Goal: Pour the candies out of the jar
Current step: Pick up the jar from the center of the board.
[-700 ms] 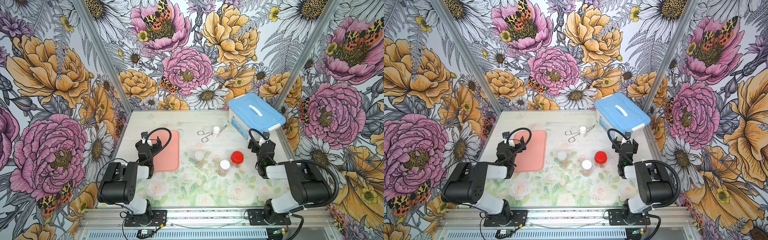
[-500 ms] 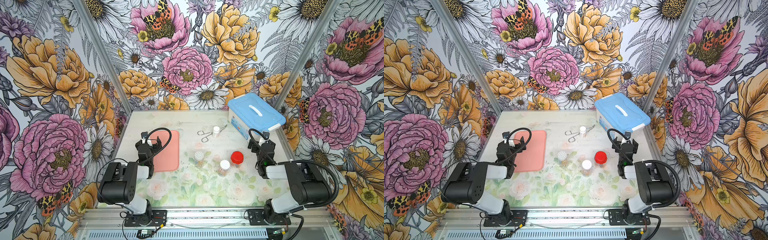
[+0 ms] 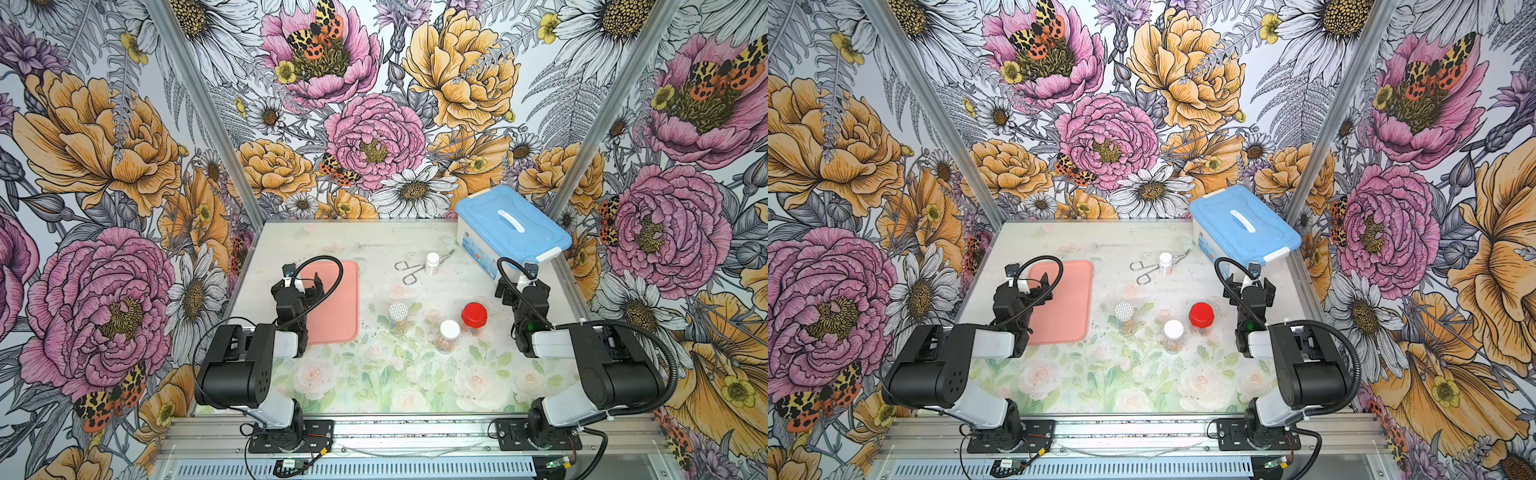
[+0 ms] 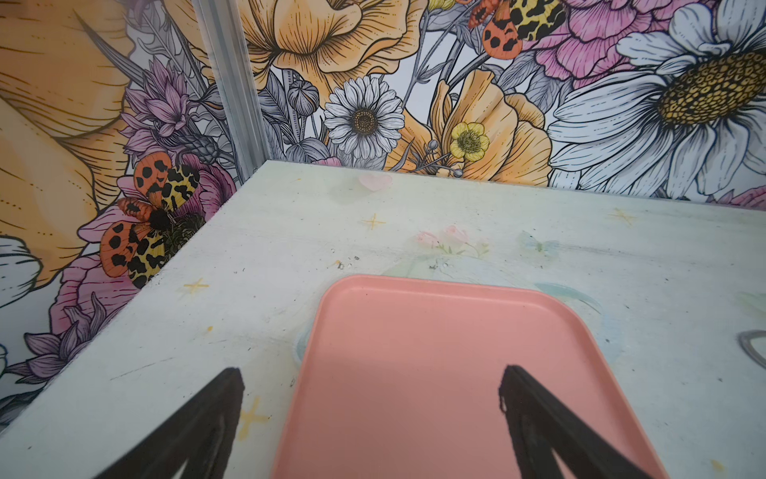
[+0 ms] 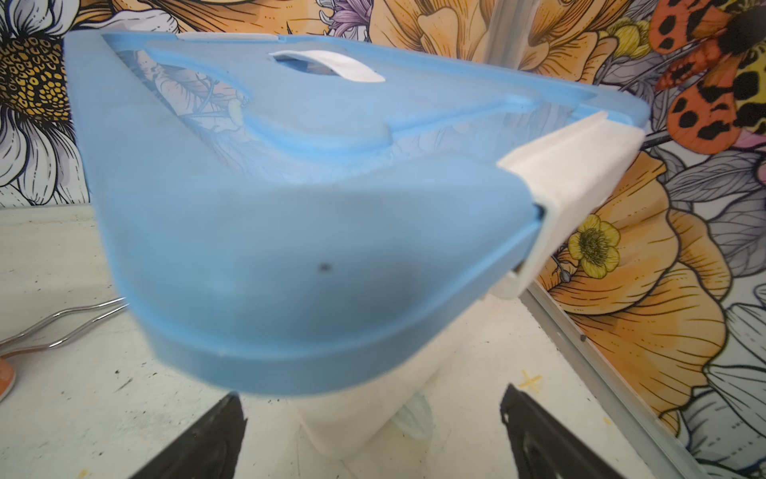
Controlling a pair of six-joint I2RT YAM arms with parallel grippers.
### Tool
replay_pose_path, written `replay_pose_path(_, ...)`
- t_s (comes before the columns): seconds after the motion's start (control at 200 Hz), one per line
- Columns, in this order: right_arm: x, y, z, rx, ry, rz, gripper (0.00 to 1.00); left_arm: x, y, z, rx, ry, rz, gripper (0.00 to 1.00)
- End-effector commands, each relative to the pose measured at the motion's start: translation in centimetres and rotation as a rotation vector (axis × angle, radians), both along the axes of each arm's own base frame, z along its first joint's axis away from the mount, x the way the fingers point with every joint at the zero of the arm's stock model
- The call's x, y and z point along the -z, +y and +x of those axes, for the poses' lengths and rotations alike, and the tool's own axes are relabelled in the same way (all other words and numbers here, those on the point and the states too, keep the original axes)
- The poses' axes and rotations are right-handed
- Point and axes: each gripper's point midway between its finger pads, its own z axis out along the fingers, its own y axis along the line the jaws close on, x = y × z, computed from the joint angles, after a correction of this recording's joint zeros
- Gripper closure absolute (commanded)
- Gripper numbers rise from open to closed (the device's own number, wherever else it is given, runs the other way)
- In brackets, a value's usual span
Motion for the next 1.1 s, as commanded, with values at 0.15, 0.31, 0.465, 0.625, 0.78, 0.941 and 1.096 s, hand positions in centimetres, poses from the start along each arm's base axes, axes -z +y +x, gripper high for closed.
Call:
replay_pose_path(0.15,0.0,0.0,0.3,-0.023,0.003,0.011,0.01,-0.7,-0.3,0.3,0.019,-0.019,-0.012,0.01)
replay_pose_path(0.31,0.0,0.0,0.4,-0.023,0.003,0.012,0.01,-0.7,-0.3,0.3,0.017,-0.019,-0.012,0.01)
replay_pose_path(0.465,-0.6,0.4,-0.1,-0.013,-0.02,-0.02,0.0,-1.0,-0.3,0.2,-0.015,-0.024,0.015,0.01)
replay_pose_path(0.625,-1.4,0.3,-1.5,0.026,-0.082,-0.044,0.01,-3.7,-0.4,-0.7,-0.083,-0.037,0.09,0.01)
replay_pose_path(0.78,-1.7,0.2,-1.9,0.036,-0.102,-0.049,0.01,-6.8,-3.1,-0.8,-0.056,-0.03,0.164,0.01)
replay_pose_path(0.941,-3.7,2.2,-2.1,-0.015,-0.097,-0.12,0.01,-8.0,-6.5,-0.7,0.007,-0.035,0.07,0.01)
replay_pose_path(1.096,-7.6,3.4,-1.2,-0.042,-0.086,-0.107,0.01,-7.6,-10.3,-0.3,0.096,0.024,-0.034,0.02)
